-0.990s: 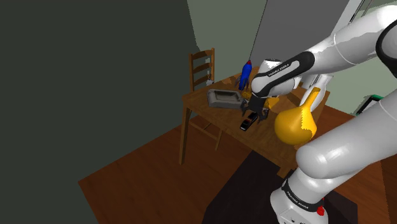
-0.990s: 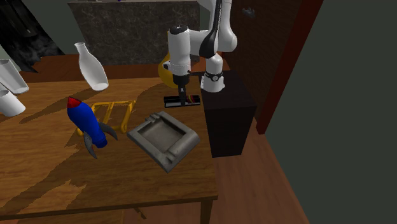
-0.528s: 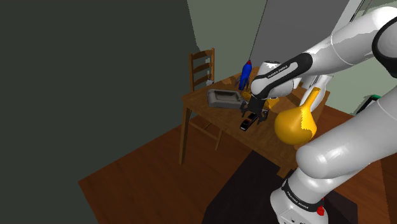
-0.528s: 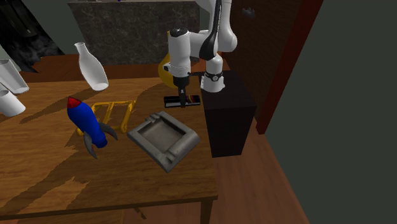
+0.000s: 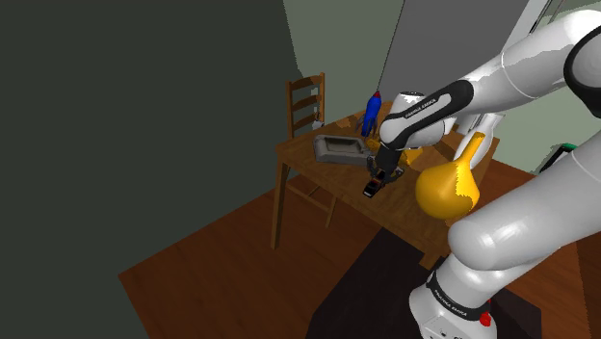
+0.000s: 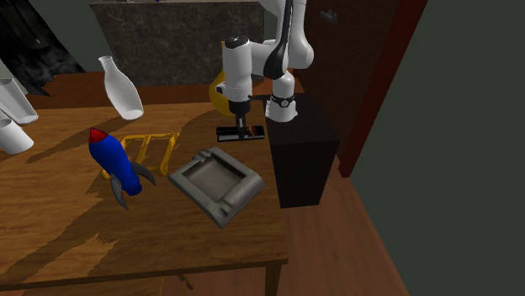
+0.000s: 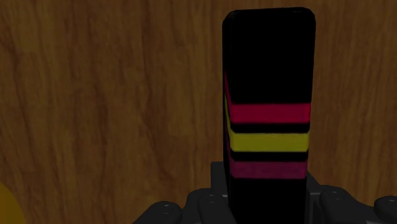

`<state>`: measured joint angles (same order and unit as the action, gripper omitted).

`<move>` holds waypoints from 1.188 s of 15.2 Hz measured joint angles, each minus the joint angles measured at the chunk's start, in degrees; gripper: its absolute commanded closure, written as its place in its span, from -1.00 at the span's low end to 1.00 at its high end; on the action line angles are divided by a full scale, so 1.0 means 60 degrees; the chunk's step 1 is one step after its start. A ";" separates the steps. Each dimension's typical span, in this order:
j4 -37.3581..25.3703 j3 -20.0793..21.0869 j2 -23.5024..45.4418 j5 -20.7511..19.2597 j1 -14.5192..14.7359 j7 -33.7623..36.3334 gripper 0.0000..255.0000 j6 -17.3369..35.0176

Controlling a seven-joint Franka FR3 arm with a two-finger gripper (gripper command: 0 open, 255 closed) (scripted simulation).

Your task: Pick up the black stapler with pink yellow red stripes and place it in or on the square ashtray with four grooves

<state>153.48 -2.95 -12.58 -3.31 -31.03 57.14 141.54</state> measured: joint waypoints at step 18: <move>-0.0761 0.0032 -0.1368 0.0038 0.0010 -0.0050 1.00 -0.2169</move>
<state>148.92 -2.75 -20.78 -3.08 -30.97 56.84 128.52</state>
